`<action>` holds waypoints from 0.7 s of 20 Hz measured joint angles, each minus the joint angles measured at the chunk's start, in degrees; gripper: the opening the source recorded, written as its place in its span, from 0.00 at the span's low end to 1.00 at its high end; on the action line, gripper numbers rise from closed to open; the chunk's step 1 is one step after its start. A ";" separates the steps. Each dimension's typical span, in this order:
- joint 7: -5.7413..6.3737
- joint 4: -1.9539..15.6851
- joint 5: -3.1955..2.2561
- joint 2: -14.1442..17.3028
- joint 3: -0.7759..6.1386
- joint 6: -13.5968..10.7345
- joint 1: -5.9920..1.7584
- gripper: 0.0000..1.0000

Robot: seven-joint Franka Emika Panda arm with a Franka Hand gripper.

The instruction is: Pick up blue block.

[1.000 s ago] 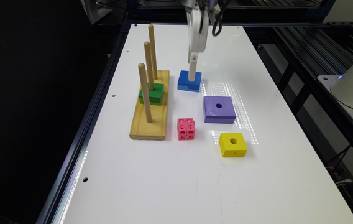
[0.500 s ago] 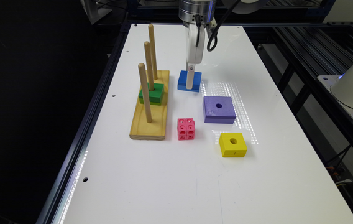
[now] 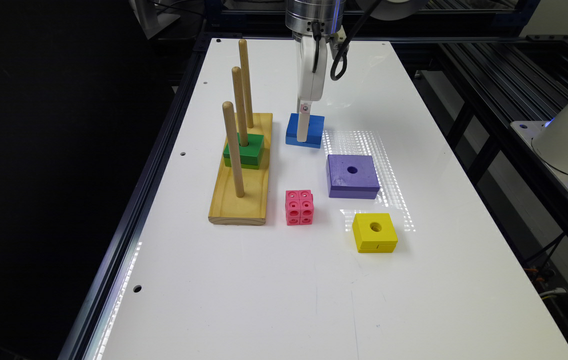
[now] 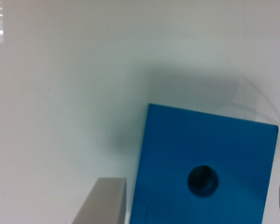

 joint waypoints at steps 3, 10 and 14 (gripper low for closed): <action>0.00 0.32 0.00 1.96 0.00 1.28 0.00 1.00; 0.00 1.80 -0.02 4.07 0.03 2.12 0.02 1.00; 0.00 2.34 -0.02 4.31 0.15 2.11 0.07 1.00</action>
